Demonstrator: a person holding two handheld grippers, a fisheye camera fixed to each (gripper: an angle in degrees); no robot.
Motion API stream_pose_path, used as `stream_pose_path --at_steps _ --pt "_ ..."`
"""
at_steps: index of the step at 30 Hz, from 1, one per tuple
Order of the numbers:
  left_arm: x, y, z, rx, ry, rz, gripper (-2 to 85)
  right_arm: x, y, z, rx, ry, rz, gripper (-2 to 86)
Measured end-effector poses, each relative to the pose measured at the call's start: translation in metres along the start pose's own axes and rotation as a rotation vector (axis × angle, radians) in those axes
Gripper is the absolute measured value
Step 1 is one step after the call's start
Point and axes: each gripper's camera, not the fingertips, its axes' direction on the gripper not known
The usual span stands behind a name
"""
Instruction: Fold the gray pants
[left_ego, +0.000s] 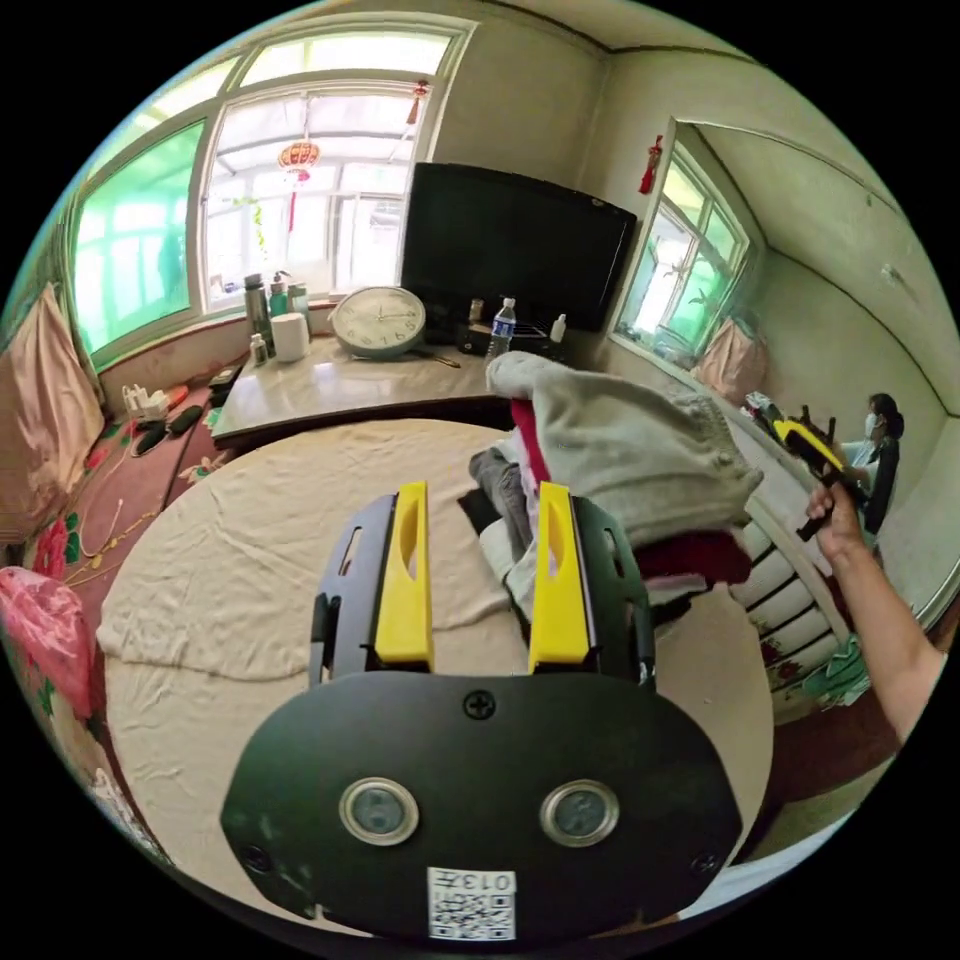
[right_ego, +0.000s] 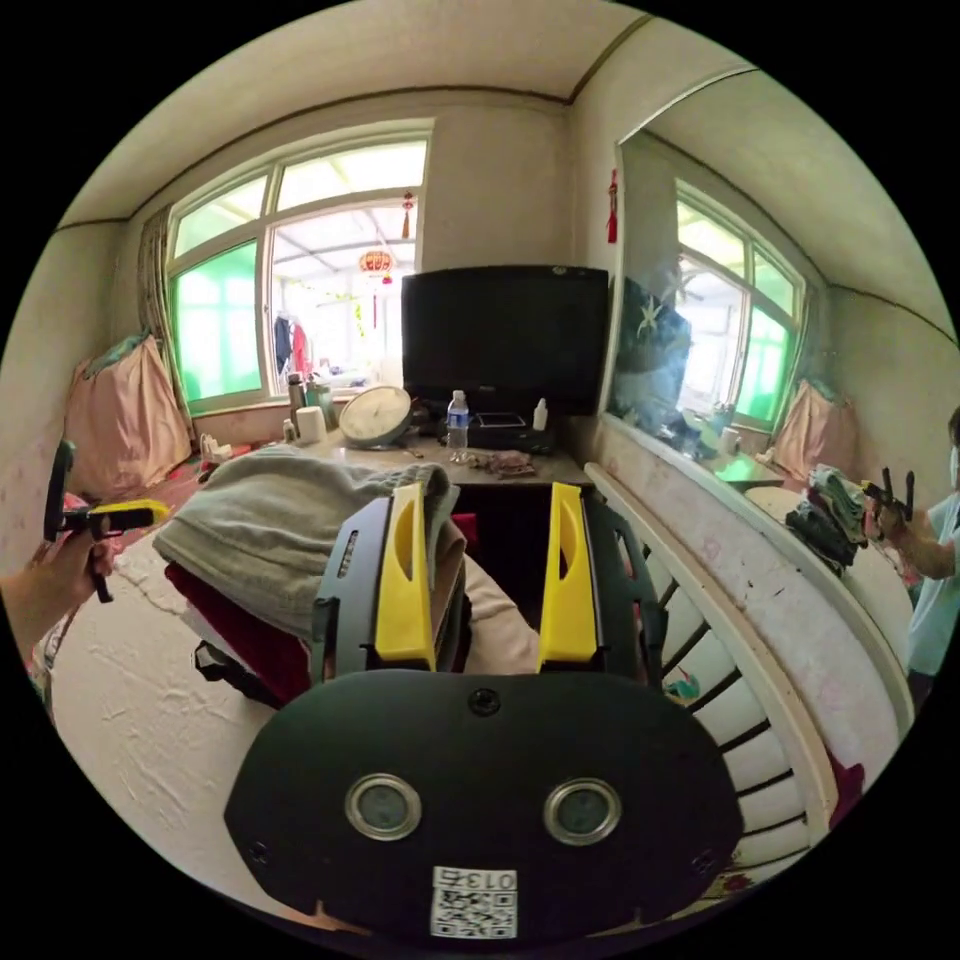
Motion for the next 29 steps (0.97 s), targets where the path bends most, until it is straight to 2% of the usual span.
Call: stream_pose_path --at_steps 4,6,10,13,18,20,23,25,29 --pt "0.005 0.122 -0.062 -0.096 -0.052 0.083 14.6 -0.065 0.025 -0.058 0.052 -0.041 -0.102 15.4" --pt "0.006 0.182 -0.092 -0.146 -0.080 0.070 14.1 -0.133 0.054 -0.086 0.026 -0.134 -0.168 14.6" --pt "-0.008 0.315 -0.174 -0.243 -0.145 -0.062 13.3 -0.265 0.098 -0.122 -0.068 -0.307 -0.307 12.8" --pt "-0.036 0.397 -0.254 -0.279 -0.254 -0.233 13.1 -0.384 0.120 -0.153 -0.122 -0.512 -0.397 11.9" --pt "-0.097 0.510 -0.430 -0.235 -0.629 -0.580 14.6 -0.612 0.135 -0.201 -0.228 -0.921 -0.548 12.6" --pt "-0.126 0.564 -0.534 -0.147 -0.863 -0.783 17.4 -0.691 0.136 -0.222 -0.254 -1.047 -0.631 13.0" --pt "-0.160 0.627 -0.650 -0.040 -1.021 -0.991 18.6 -0.820 0.140 -0.265 -0.268 -1.247 -0.794 13.9" --pt "-0.181 0.660 -0.703 0.003 -1.038 -1.074 19.2 -0.893 0.144 -0.292 -0.276 -1.342 -0.882 14.0" --pt "-0.226 0.710 -0.764 0.043 -0.868 -1.166 20.4 -1.056 0.157 -0.357 -0.270 -1.471 -1.087 14.0"
